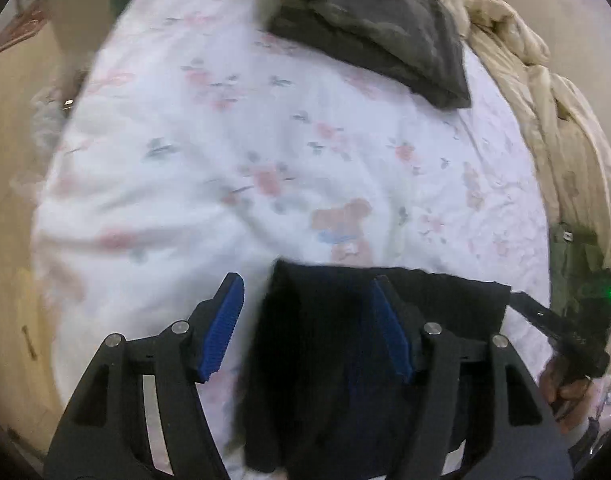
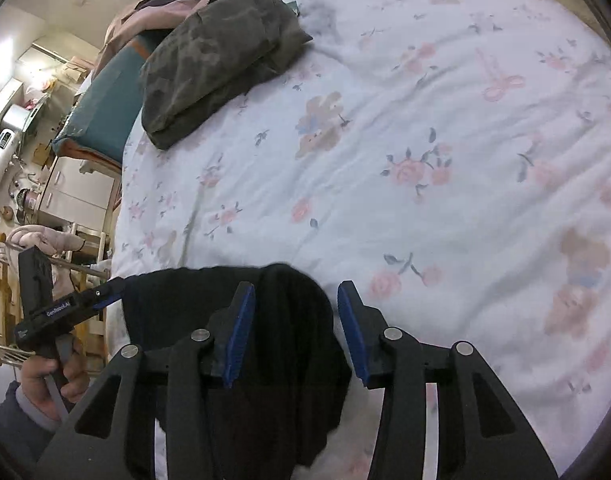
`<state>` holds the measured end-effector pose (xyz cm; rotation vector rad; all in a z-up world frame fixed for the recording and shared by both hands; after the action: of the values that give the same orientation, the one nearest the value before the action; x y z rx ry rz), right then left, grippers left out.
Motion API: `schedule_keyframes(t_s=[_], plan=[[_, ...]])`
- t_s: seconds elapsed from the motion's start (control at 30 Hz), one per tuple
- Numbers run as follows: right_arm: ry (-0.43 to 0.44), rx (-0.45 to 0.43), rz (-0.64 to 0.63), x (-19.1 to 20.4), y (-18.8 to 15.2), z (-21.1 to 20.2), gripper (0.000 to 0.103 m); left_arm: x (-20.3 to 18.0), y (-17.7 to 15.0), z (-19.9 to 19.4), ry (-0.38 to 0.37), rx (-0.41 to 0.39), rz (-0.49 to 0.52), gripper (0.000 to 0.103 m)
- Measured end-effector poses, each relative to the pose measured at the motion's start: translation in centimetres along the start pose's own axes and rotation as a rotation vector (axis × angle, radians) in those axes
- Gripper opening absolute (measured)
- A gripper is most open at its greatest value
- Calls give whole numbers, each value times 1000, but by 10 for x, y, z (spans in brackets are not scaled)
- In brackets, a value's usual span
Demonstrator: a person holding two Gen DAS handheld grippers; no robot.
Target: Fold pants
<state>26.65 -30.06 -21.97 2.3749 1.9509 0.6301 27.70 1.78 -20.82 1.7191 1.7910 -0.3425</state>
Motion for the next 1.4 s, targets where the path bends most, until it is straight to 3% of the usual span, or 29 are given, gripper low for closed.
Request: schedule_keyframes(t_s=[0.1, 0.13, 0.17, 0.2, 0.27, 0.4, 0.57, 0.7, 0.77, 0.83, 0.87, 0.9, 0.93, 1.0, 1.03, 1.07, 1.1, 1.17, 1.23, 1.33, 1.4], plan=[[11, 27, -14, 3, 4, 10, 45, -3, -7, 15, 8, 58, 20, 37], [-17, 22, -57, 8, 4, 18, 38, -4, -10, 17, 26, 76, 39, 23], [-17, 22, -57, 8, 4, 18, 26, -6, -9, 21, 44, 88, 62, 17], [-24, 19, -77, 9, 6, 20, 3, -8, -10, 21, 50, 90, 83, 12], [-35, -5, -103, 10, 11, 17, 3, -14, -11, 18, 82, 91, 140, 10], [-26, -77, -87, 8, 24, -2, 3, -15, -1, 7, 59, 42, 113, 9], [-84, -72, -93, 3, 30, 16, 2, -5, 3, 19, 56, 39, 92, 10], [-161, -111, -68, -10, 33, 10, 5, 2, 5, 19, 65, 23, 23, 17], [-201, -137, -51, -21, 36, -3, 9, 5, 4, 7, 110, 10, 22, 29], [-109, -159, -16, -18, 37, -22, 9, 7, 3, -5, 204, -1, 47, 65], [-61, -160, -27, -10, 36, -29, 9, 8, 1, -11, 270, -10, 70, 68], [-31, -163, -59, 2, 32, -35, 9, 2, -2, -18, 317, -33, 127, 68], [-27, -172, -95, 12, 28, -38, 9, -6, -4, -19, 310, -44, 169, 68], [10, -145, -152, 35, 15, -33, 9, -27, -14, -18, 253, -68, 223, 68], [42, -90, -172, 47, 3, -20, 9, -34, -21, -12, 224, -54, 236, 68], [42, -90, -172, 47, 3, -20, 9, -40, -32, -1, 201, -3, 259, 68], [47, -23, -204, 57, -14, -1, 9, -43, -46, 13, 205, 72, 294, 68], [-3, 35, -262, 58, -30, 21, 9, -39, -62, 27, 233, 134, 334, 68], [-77, 72, -283, 44, -37, 38, 4, -23, -70, 36, 275, 176, 322, 71], [-83, 74, -247, 33, -33, 39, 0, -9, -67, 34, 222, 183, 267, 72], [-113, 56, -201, 18, -25, 32, 0, 1, -61, 25, 284, 180, 267, 73]])
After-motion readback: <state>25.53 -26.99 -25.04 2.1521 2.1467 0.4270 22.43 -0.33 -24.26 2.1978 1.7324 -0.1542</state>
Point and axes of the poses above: each gripper's, at about its wrist camera, not at the fingertips, and z roughly the way its jaws point, x to its left, y to its top, the point moved 10 cm from there along z, roughly the way its jaws point, and after that the axes turned 15 degrees about -y, right-handed, at the moved point
